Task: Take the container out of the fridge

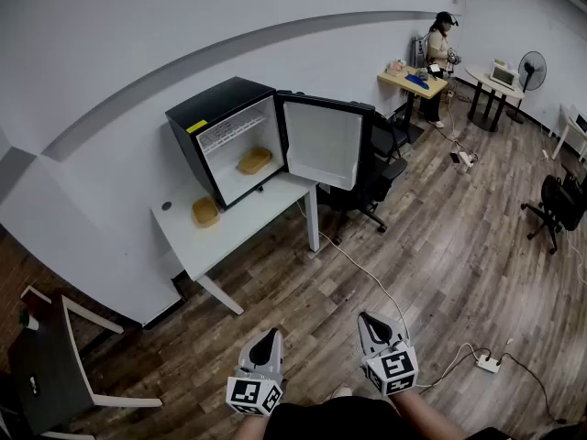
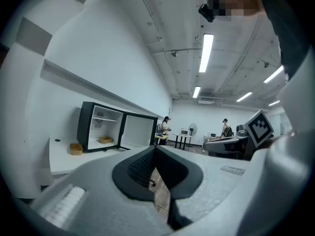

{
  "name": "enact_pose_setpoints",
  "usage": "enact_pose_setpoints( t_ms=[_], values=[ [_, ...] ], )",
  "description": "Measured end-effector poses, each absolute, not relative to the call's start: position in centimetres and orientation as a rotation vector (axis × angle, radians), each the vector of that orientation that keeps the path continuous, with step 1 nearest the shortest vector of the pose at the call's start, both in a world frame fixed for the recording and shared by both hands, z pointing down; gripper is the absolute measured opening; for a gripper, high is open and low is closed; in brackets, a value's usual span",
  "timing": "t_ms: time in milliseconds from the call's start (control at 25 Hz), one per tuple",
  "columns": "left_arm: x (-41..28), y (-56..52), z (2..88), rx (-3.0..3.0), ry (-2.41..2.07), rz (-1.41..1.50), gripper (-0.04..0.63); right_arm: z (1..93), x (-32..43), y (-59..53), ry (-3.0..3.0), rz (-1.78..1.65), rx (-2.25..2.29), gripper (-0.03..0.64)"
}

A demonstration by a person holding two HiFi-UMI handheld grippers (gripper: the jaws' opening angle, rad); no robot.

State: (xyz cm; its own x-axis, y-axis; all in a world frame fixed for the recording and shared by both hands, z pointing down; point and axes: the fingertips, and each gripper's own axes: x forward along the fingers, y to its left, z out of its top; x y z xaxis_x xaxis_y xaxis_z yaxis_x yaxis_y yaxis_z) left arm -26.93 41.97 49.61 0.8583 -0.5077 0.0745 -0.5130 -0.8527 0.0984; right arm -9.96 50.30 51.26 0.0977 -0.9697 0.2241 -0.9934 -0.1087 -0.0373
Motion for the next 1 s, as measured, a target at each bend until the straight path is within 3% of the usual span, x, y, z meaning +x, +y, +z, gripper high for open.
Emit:
enact_pose_setpoints(
  t_ms=[640,1000],
  values=[
    [-22.5,44.7,51.3,2.915,-0.773,0.126,0.012,54.7,-6.2,53.3,-2.006,0.372,2.233,-0.005],
    [-16.4,43.0,52.5,2.946,-0.556,0.172,0.012,55.3,-3.5,52.6,-1.922,0.395,2.332,-0.005]
  ],
)
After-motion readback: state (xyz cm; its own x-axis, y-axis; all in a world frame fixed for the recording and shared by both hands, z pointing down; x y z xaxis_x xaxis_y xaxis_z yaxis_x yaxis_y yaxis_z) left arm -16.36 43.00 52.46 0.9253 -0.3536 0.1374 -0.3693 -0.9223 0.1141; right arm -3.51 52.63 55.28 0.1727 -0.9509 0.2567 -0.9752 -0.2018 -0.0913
